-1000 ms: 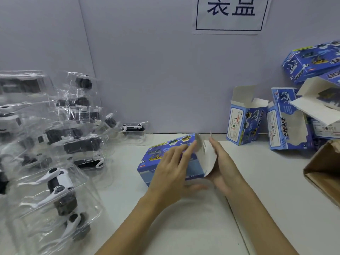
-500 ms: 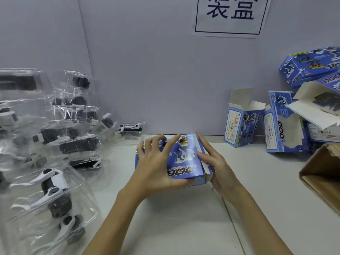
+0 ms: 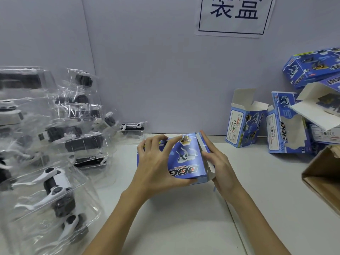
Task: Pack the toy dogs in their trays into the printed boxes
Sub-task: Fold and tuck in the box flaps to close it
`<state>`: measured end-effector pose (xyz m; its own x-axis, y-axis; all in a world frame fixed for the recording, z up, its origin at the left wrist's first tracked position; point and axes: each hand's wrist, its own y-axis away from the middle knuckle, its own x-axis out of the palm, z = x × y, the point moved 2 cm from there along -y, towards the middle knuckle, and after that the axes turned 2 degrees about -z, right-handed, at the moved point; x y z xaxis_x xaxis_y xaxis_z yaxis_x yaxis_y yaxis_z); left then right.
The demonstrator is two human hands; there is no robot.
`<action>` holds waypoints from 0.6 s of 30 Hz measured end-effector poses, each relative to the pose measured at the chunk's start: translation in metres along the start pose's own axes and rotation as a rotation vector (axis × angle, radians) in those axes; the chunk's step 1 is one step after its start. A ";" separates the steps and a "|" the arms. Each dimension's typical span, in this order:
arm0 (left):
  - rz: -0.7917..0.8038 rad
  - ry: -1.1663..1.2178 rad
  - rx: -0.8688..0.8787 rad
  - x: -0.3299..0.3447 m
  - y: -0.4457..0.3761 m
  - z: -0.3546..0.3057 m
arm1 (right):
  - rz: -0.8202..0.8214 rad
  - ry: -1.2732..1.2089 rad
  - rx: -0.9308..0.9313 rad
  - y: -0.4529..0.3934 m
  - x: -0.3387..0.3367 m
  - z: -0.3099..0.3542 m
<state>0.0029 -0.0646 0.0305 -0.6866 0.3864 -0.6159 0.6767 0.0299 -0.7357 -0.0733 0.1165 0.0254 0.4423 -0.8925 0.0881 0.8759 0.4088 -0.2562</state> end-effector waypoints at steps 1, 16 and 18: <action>-0.002 -0.013 0.007 0.001 0.000 -0.001 | 0.007 0.010 0.001 0.000 0.000 0.000; -0.076 -0.082 0.125 0.009 0.002 -0.010 | -0.169 -0.084 -0.016 0.001 -0.012 0.004; -0.072 -0.074 0.119 0.010 0.003 -0.010 | -0.173 -0.070 -0.018 0.002 -0.011 0.004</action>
<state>0.0003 -0.0517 0.0252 -0.7526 0.3183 -0.5764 0.5920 -0.0562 -0.8040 -0.0755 0.1284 0.0276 0.2980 -0.9335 0.1992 0.9368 0.2460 -0.2488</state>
